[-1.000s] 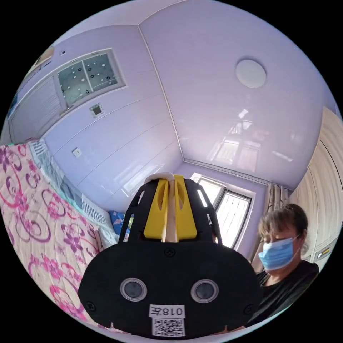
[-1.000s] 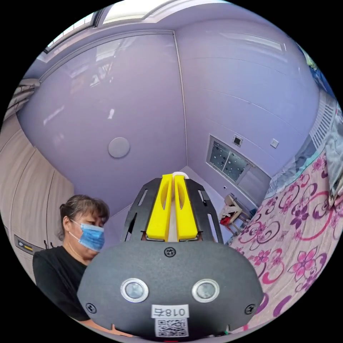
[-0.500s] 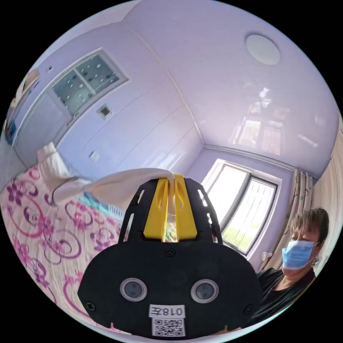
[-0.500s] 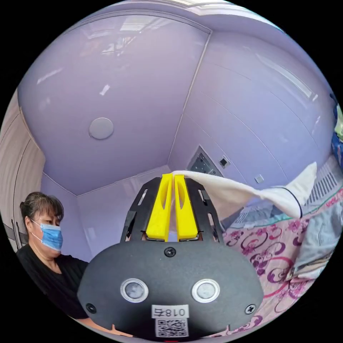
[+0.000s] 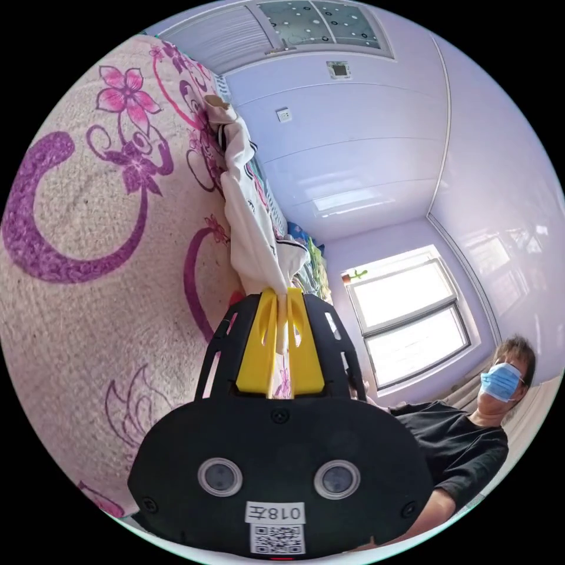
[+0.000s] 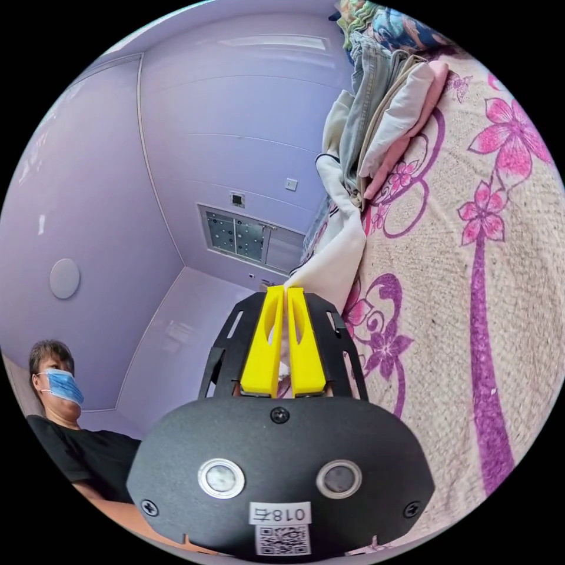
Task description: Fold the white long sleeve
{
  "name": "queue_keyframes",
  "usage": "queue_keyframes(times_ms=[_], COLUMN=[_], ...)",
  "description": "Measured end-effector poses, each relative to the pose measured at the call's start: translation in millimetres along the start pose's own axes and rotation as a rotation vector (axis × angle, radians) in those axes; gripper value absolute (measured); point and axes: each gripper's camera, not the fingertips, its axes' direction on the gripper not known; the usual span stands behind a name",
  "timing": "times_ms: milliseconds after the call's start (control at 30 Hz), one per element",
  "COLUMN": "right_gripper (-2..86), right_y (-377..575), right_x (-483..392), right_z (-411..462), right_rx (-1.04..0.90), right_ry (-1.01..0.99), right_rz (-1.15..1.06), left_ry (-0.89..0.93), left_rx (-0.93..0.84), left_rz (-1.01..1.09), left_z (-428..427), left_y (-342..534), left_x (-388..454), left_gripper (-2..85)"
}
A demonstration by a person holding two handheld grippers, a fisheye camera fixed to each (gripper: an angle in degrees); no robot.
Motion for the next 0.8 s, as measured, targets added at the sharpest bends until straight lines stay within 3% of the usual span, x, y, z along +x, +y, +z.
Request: queue_keyframes(times_ms=[200,333,533,700,800], right_gripper=[0.2,0.6,2.5,7.7,9.5], right_y=[10,41,72,83,87], right_x=[-47,-47,-30,-53,-57], right_z=[-13,-32,-20,-19,-9], right_rx=[-0.120,-0.213,-0.287,-0.299,-0.358], right_ry=[-0.079,0.045,0.332,0.507,0.507], right_rz=[-0.125,-0.094,-0.021,-0.080,-0.097], left_ry=[0.042,-0.046,-0.049,-0.140,-0.256], left_rx=[-0.098,-0.170,-0.028,0.136,0.160], left_rz=[0.152,0.071,-0.045,0.089,0.184], left_z=[-19,-25,-10,-30,-30], left_y=[18,62,103,128,144], left_x=[59,46,31,95,139], left_gripper=[-0.2,-0.2,2.3,6.0,6.2])
